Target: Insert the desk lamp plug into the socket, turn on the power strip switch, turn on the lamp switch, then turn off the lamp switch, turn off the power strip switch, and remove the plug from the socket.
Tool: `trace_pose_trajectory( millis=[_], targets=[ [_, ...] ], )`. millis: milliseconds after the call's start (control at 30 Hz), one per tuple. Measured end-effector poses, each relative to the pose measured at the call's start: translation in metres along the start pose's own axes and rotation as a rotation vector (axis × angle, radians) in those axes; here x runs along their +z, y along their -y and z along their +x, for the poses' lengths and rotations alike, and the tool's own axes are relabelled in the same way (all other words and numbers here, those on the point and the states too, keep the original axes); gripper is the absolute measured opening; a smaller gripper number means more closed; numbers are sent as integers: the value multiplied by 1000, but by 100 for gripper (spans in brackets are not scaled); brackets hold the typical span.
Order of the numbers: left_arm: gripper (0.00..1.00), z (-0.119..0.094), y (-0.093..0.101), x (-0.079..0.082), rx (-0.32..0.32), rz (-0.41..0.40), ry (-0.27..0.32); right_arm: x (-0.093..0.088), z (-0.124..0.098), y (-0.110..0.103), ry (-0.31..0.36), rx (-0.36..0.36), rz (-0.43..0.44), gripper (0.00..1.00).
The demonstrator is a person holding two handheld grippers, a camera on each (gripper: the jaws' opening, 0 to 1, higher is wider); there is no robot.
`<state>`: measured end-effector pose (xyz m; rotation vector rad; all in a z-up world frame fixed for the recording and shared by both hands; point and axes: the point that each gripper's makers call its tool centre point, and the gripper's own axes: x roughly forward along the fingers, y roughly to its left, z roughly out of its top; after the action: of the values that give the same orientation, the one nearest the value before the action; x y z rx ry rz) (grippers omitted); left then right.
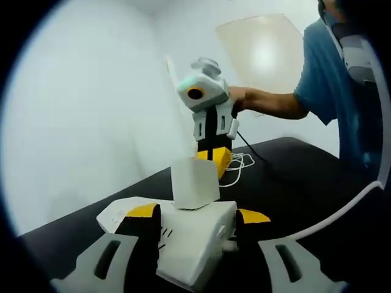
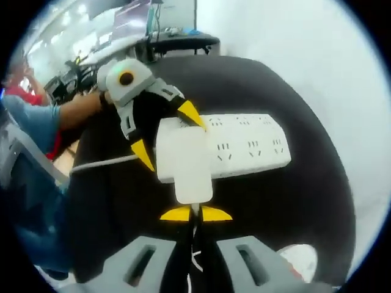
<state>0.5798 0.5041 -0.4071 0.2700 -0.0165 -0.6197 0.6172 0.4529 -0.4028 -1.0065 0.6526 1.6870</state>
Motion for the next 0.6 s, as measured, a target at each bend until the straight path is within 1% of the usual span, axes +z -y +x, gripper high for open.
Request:
trace_pose_trajectory(
  millis=[67,100,133,167,200,233,267,300,400,433,467,500,533,567,600],
  targets=[
    [47,-1,0,0,0,0,-1,13,-8,1,-2,6,1,4],
    [47,-1,-1,0,0,-2,-1,18,-10,1,-29,-2,-20,4],
    [47,-2,-2,-1,1,-4,-3,19,-11,2,-56,-27,-53,4],
    [47,-1,-2,0,2,-5,-5,21,-11,2,-75,-43,-51,4],
    [48,-2,-2,0,3,-5,-5,23,-11,1,-71,-47,-62,4],
    [48,-1,-1,1,5,-5,-4,24,-14,2,-58,-49,-50,4],
    [48,-1,-1,2,8,-9,-1,27,-14,1,-24,-43,-34,4],
    [48,-2,-1,2,7,-12,2,25,-13,3,-13,-35,-17,4],
    [47,0,1,0,2,-4,-3,9,-7,3,-3,-25,10,4],
    [47,0,1,0,1,-4,-3,11,-8,4,55,-25,52,4],
    [47,0,1,0,0,-5,-2,12,-10,2,103,-3,61,4],
    [47,1,3,1,0,-4,-3,8,-7,3,109,-3,80,4],
    [47,1,3,1,1,-5,-2,-1,-4,4,84,-4,73,4],
    [47,1,3,1,1,-5,-2,-8,1,4,84,-2,116,4],
    [47,0,3,1,-1,-5,-2,-5,2,4,130,14,136,4]
  ],
)
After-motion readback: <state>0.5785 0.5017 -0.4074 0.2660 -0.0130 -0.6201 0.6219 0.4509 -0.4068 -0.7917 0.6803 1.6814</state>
